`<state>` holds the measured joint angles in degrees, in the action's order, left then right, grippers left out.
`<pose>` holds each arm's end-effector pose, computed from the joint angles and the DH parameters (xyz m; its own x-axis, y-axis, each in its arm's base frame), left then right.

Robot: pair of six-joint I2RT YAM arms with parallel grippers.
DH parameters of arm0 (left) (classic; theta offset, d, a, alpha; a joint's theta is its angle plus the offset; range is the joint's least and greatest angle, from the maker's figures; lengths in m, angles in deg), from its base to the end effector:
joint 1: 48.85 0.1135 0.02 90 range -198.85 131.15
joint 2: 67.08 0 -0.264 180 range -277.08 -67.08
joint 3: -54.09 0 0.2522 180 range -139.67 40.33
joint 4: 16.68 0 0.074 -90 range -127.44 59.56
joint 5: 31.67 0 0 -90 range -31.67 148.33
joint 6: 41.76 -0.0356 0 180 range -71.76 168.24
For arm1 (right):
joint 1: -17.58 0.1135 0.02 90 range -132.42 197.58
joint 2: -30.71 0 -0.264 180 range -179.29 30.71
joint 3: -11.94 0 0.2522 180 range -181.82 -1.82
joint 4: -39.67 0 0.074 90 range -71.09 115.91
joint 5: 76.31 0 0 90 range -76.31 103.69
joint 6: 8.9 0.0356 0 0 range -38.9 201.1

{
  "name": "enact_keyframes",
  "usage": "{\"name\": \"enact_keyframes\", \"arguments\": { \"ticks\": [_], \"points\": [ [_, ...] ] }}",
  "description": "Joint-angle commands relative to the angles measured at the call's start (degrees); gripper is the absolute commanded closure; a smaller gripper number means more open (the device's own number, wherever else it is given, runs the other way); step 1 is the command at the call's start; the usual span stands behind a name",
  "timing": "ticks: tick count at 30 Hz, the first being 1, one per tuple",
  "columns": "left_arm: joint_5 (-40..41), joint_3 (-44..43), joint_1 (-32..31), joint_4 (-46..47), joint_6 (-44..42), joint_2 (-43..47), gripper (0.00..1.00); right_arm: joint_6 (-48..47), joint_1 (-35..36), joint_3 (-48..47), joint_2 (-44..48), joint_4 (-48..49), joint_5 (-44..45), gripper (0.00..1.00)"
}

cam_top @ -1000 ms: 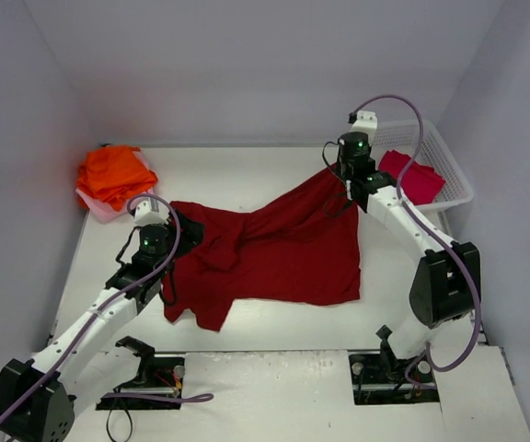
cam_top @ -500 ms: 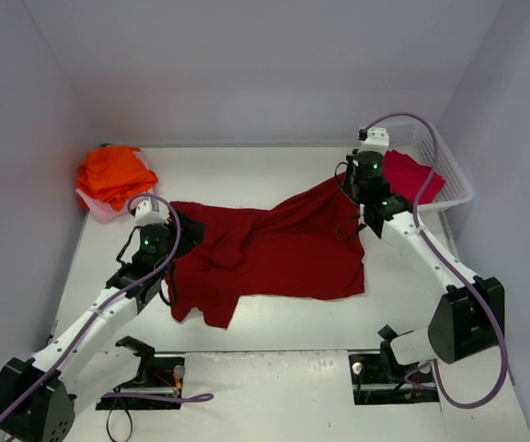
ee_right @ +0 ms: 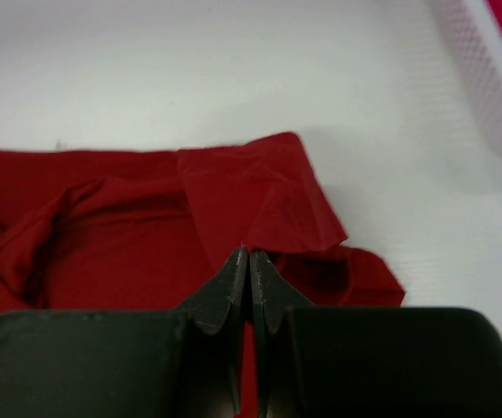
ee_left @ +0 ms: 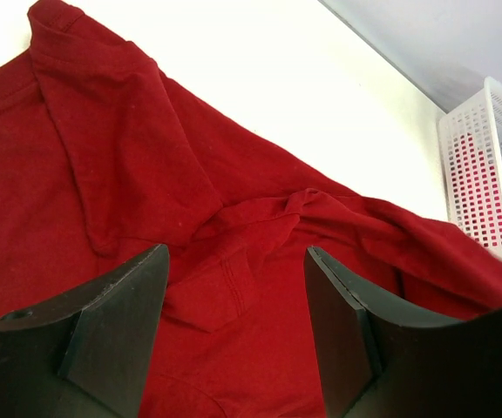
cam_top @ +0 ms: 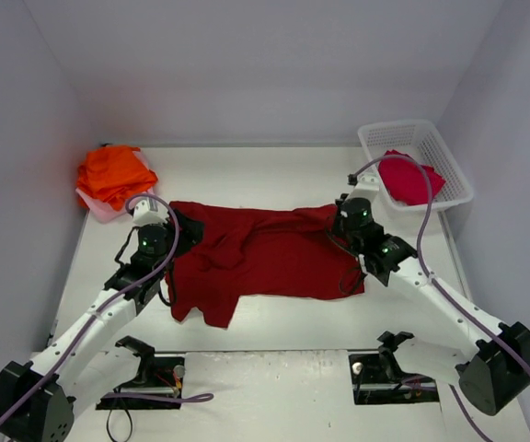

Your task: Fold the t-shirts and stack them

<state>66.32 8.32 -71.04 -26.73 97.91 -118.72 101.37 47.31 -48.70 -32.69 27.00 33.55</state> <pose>0.1983 -0.0755 0.2647 -0.3551 -0.6705 -0.6514 -0.0317 0.7051 -0.7084 0.2294 0.1171 0.3088 -0.2798 0.2154 -0.9356 -0.0907 0.9642 0.2492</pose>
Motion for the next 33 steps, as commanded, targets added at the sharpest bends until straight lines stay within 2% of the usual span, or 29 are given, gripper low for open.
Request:
{"name": "enact_keyframes", "arguments": {
  "ticks": [1, 12, 15, 22, 25, 33],
  "points": [
    [0.0, -0.5, -0.4, 3.7, 0.4, 0.6, 0.42, 6.3, 4.5, 1.5, 1.3, -2.5, 4.6, 1.00],
    [0.3, -0.2, -0.4, 2.4, 0.1, 2.0, 0.42, 18.0, 16.7, 7.2, -1.5, -7.1, 10.4, 1.00],
    [0.1, -0.2, -0.4, 2.6, 0.2, 1.8, 0.42, 19.4, 18.2, 6.0, -3.2, -8.7, 12.2, 0.83],
    [0.3, -0.3, -0.4, 1.8, 0.0, 2.4, 0.42, 21.6, 19.9, 2.0, -3.8, -13.6, 16.3, 0.28],
    [0.4, -0.3, -0.4, 1.6, -0.1, 2.8, 0.42, 22.4, 20.2, 1.0, -2.0, -15.1, 17.3, 0.21],
    [-0.5, -0.5, -0.4, 2.2, 1.3, 2.7, 0.42, 22.0, 20.6, -0.3, -0.3, -16.0, 17.0, 0.20]
  ]
}}
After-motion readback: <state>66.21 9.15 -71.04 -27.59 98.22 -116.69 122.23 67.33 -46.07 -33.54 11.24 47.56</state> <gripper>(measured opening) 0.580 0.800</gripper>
